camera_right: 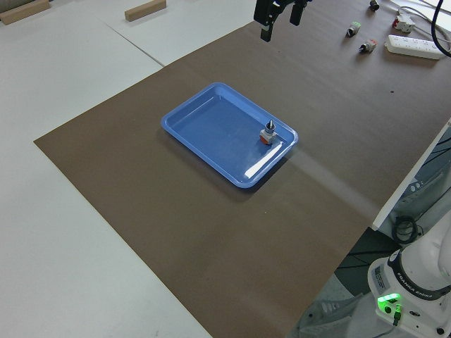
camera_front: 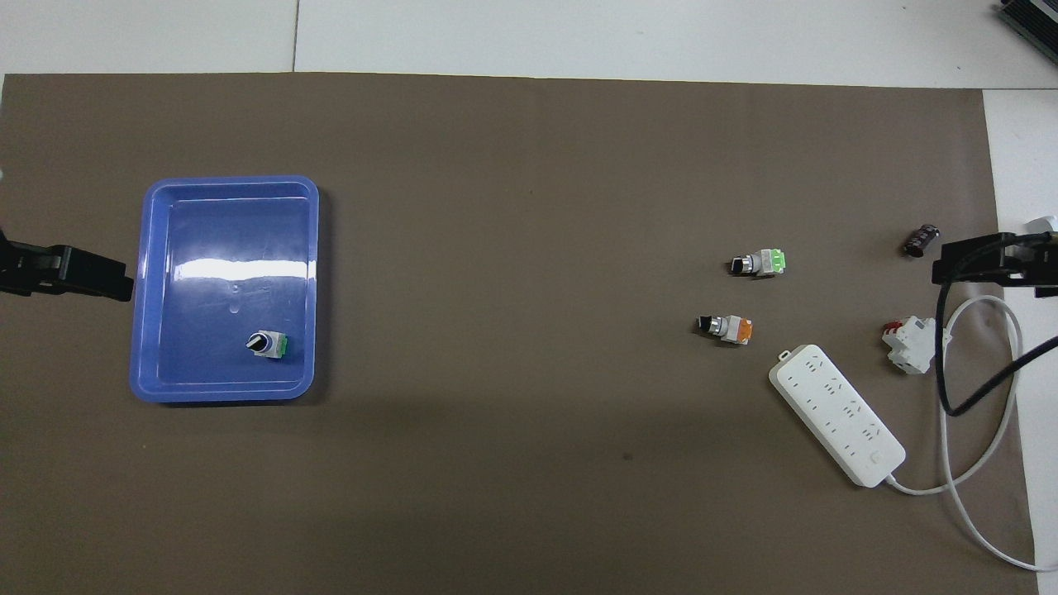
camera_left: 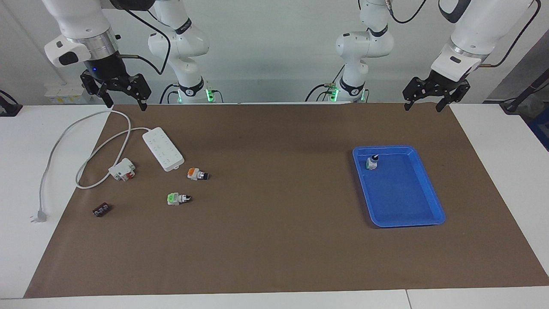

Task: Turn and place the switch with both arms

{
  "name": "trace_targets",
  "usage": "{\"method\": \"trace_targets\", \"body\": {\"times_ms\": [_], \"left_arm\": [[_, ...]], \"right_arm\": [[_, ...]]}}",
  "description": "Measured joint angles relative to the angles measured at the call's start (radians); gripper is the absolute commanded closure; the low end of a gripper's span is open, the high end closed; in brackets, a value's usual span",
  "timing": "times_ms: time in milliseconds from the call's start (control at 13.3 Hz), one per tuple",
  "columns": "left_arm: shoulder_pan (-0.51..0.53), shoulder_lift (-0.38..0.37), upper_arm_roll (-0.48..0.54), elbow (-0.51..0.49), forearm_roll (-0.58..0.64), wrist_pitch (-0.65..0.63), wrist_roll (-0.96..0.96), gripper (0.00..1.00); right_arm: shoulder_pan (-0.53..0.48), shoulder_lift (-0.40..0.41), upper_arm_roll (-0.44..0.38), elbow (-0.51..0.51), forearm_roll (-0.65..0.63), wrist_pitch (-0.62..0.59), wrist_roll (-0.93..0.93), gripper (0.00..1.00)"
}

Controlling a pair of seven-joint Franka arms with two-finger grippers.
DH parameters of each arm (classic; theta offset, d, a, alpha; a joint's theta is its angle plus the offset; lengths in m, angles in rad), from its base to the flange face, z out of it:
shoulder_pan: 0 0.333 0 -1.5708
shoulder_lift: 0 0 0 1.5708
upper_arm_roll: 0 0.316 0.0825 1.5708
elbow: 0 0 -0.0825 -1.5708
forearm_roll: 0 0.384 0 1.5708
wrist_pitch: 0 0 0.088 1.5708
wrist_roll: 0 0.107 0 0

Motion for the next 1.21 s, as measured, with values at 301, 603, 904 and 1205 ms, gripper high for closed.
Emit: {"method": "trace_targets", "body": {"times_ms": [301,603,904,1205], "left_arm": [[0.000,0.000,0.000,0.000,0.000,0.000,0.000,0.00],[0.000,0.000,0.000,0.000,0.000,0.000,0.000,0.00],[0.000,0.000,0.000,0.000,0.000,0.000,0.000,0.00],[0.000,0.000,0.000,0.000,0.000,0.000,0.000,0.00]], "right_arm": [[-0.002,0.043,0.000,-0.033,0.000,0.130,0.177,0.00],[0.003,0.126,0.005,-0.152,0.000,0.398,0.418,0.00],[0.035,0.264,0.007,-0.176,0.001,0.541,0.790,0.00],[0.093,0.313,0.009,-0.265,0.042,0.588,1.164,0.00]]}}
